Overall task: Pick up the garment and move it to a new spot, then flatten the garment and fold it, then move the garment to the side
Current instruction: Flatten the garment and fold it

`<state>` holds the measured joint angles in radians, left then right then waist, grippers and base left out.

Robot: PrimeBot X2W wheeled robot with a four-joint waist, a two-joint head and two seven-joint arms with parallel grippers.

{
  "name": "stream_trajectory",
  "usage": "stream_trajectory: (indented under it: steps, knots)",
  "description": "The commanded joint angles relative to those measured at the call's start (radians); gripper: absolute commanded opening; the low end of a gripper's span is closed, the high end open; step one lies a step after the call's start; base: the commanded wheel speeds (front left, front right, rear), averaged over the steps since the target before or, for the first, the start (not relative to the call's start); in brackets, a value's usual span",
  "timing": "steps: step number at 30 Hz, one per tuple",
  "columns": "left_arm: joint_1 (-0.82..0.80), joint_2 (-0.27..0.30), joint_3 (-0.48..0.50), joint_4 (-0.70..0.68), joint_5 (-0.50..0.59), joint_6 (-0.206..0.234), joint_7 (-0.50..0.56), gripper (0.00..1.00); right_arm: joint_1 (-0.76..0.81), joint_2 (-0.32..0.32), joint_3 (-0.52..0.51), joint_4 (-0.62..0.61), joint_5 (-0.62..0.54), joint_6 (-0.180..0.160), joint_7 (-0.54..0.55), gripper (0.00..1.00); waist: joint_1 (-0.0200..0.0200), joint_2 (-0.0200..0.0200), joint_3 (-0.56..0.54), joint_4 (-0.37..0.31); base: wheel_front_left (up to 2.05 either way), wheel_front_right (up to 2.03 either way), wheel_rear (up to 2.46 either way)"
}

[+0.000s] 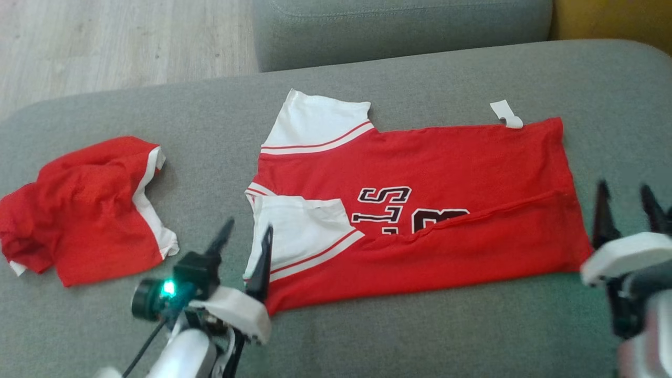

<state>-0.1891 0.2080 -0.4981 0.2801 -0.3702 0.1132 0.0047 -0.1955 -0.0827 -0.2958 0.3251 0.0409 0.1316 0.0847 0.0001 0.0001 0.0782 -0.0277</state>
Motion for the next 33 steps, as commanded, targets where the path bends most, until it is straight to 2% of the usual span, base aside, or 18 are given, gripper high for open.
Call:
stream_trajectory:
  steps: [1,4,6,10,13,18,21,26,33]
  knots:
    - [-0.070,0.000,0.052,-0.043,-0.001,0.006,-0.050,1.00,-0.042,0.006,0.047,-0.045,0.024,-0.001,-0.050,1.00,-0.0001,-0.0001,0.004,-0.003,0.00,0.00,0.00]
    - [-0.089,-0.022,0.077,-0.056,-0.005,0.004,-0.180,1.00,-0.029,0.013,0.108,-0.069,0.059,-0.001,-0.168,1.00,-0.0001,-0.0001,0.012,-0.011,0.00,0.00,0.00]
    - [-0.102,-0.031,0.085,-0.064,0.002,0.000,-0.229,1.00,-0.020,0.017,0.137,-0.081,0.078,-0.001,-0.233,1.00,-0.0001,-0.0001,0.024,-0.016,0.00,0.00,0.00]
    - [-0.161,-0.020,0.083,-0.074,0.032,-0.035,-0.256,1.00,-0.018,0.025,0.171,-0.100,0.090,-0.001,-0.302,1.00,-0.0001,-0.0001,0.069,-0.033,0.00,0.00,0.00]
    - [-0.253,0.014,0.082,-0.048,0.049,-0.076,-0.246,1.00,-0.039,0.029,0.184,-0.112,0.082,-0.001,-0.320,1.00,-0.0001,-0.0001,0.120,-0.059,0.00,0.00,0.00]
    - [-0.492,0.101,0.065,0.052,0.058,-0.186,-0.089,1.00,-0.110,0.032,0.167,-0.115,0.074,-0.001,-0.330,1.00,-0.0001,-0.0001,0.236,-0.127,0.00,0.00,0.00]
    - [-0.639,0.146,0.044,0.149,0.040,-0.225,0.035,1.00,-0.149,0.032,0.169,-0.115,0.091,-0.001,-0.334,1.00,-0.0001,-0.0001,0.305,-0.165,0.00,0.00,0.00]
    - [-0.800,0.213,0.014,0.323,-0.031,-0.242,0.220,1.00,-0.194,0.032,0.196,-0.113,0.129,-0.001,-0.341,1.00,-0.0001,-0.0001,0.383,-0.231,0.00,0.00,0.00]
    - [-0.881,0.277,-0.081,0.402,-0.138,-0.244,0.293,1.00,-0.228,0.032,0.225,-0.094,0.172,-0.001,-0.346,1.00,-0.0001,-0.0001,0.427,-0.289,0.00,0.00,0.00]
